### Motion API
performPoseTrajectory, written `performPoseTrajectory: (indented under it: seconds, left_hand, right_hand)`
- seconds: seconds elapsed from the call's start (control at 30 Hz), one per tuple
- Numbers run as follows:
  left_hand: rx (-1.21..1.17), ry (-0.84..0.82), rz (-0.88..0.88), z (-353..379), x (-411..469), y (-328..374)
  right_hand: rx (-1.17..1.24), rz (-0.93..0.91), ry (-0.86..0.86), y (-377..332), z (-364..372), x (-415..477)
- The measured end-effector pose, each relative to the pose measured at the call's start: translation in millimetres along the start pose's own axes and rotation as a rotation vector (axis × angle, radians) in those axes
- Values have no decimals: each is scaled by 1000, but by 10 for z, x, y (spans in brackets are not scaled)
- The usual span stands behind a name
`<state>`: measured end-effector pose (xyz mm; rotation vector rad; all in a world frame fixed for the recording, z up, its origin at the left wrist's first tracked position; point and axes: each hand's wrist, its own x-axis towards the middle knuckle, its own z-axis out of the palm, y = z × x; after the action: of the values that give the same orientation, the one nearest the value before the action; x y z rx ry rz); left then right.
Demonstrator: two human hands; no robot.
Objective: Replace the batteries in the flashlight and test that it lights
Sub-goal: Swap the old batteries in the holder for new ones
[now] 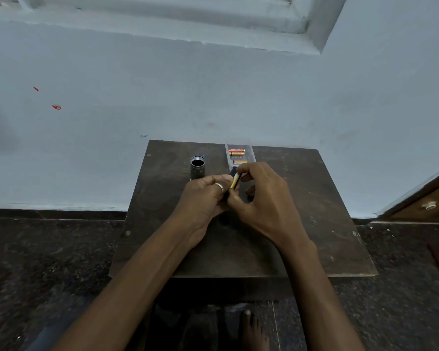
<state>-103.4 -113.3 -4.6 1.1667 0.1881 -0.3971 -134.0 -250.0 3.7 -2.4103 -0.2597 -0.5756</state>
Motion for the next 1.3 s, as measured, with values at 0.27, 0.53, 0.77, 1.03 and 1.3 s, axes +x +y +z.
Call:
performPoseTrajectory:
  seconds: [0.27,0.53,0.77,1.03,1.3]
  left_hand:
    - [96,44,6,-5,15,-34]
    - [111,19,-14,-22,6,-31]
    - [-11,-12,-42,-10,-20,8]
    - [-82,-18,-89,-24,-20,36]
    - [-100,-15,-126,30,-56,39]
  right_hand:
    - [-143,-19,-91,-46,-54,-12]
    - [-203,-40,-91,-110,-56,-29]
    - [-121,-79,-69,-64,-62,-35]
    - [154,-37,-59,98,-76,33]
    - [390,312,210,55,14,73]
